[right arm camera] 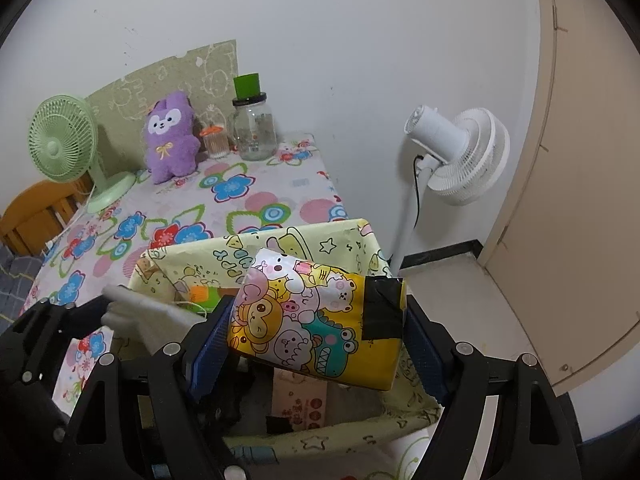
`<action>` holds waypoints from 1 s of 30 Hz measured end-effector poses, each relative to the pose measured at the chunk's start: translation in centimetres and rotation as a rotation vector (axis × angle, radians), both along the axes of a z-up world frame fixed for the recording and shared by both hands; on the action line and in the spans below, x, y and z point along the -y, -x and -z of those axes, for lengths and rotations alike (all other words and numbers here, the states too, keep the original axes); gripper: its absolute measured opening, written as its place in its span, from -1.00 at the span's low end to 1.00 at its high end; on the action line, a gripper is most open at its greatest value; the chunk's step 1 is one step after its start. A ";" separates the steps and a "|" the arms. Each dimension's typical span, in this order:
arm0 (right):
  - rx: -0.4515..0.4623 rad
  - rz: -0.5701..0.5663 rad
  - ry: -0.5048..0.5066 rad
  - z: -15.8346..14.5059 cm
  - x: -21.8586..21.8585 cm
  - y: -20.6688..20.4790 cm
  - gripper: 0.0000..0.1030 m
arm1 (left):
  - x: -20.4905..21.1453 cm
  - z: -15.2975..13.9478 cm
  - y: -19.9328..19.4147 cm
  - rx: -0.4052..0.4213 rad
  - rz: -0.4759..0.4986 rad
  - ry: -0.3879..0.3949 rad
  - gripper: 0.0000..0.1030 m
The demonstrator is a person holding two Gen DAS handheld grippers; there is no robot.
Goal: Organize soft objects
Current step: 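Release the white cloth with the left tool while the right tool drops the yellow pouch into the box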
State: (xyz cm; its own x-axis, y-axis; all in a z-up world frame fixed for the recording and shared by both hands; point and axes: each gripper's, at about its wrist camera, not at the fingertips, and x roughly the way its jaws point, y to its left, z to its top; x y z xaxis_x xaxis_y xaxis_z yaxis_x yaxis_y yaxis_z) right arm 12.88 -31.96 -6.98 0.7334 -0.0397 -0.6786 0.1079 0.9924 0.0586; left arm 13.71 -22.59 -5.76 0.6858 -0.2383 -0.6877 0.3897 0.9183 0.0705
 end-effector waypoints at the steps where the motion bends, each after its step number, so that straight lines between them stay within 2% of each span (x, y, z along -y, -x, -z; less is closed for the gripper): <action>1: -0.004 -0.008 -0.011 0.1 0.0 -0.3 0.57 | 0.1 0.0 0.0 -0.004 0.015 -0.002 0.78; 5: -0.013 -0.029 -0.016 0.5 -0.3 -0.9 0.60 | 0.5 0.2 0.3 -0.002 0.043 -0.021 0.84; 11: -0.041 -0.025 -0.032 1.0 -0.3 -1.5 0.65 | 0.4 0.3 -0.1 -0.001 0.034 -0.027 0.85; 17: -0.010 -0.025 -0.006 0.8 -0.6 -0.8 0.79 | 0.4 0.3 0.0 -0.005 0.041 -0.024 0.88; 30: 0.008 -0.015 0.004 0.2 -1.6 1.1 0.81 | -0.4 -0.2 1.7 0.021 0.046 -0.021 0.90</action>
State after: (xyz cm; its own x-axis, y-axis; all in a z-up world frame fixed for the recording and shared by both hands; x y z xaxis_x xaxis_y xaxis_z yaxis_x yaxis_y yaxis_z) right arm 11.78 -30.38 -7.14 0.7391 -0.0320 -0.6729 0.0931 0.9941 0.0549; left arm 11.97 -22.20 -5.60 0.6887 -0.2556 -0.6785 0.4300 0.8975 0.0983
